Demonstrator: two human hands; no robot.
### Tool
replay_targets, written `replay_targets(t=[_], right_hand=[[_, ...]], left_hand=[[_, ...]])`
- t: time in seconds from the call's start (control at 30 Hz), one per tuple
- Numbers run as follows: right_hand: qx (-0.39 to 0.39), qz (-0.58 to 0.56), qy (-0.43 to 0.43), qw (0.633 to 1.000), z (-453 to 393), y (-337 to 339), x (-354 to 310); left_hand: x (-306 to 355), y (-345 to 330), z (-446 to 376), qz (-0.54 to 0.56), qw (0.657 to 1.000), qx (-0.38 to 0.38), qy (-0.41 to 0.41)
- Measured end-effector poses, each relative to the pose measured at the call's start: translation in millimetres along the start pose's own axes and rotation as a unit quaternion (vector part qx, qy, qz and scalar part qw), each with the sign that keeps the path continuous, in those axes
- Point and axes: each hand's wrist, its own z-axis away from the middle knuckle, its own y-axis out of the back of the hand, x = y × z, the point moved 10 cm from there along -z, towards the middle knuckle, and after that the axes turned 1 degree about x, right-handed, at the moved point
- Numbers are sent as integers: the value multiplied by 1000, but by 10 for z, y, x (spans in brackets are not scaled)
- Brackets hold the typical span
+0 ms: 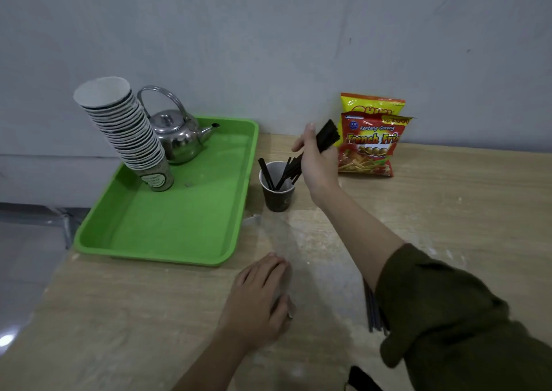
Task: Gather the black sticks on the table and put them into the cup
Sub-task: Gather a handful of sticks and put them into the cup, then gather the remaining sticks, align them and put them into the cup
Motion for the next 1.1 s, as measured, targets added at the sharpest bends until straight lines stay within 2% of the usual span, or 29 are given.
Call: replay_targets(t=[0.33,0.7,0.83,0.93,1.03,1.1], right_hand=[[-92,158,31,983,-8,-306,260],[-39,49,-10,998,282,267,209],[-12,119,13,993,492,717,290],[12,184,27,982,661,1094,414],[46,249,40,967,828,1502,500],[73,276,30,958,943,1759,570]], left_hand=[[21,10,-12,6,1000,-4,-6],[35,57,-14,33,999,11,5],[-5,115,-70,56,997,43,43],[188,78,-206,46,998,30,20],[531,-9,-373,149,989,-7,-9],[706,-113,-471,237,970,-41,17]])
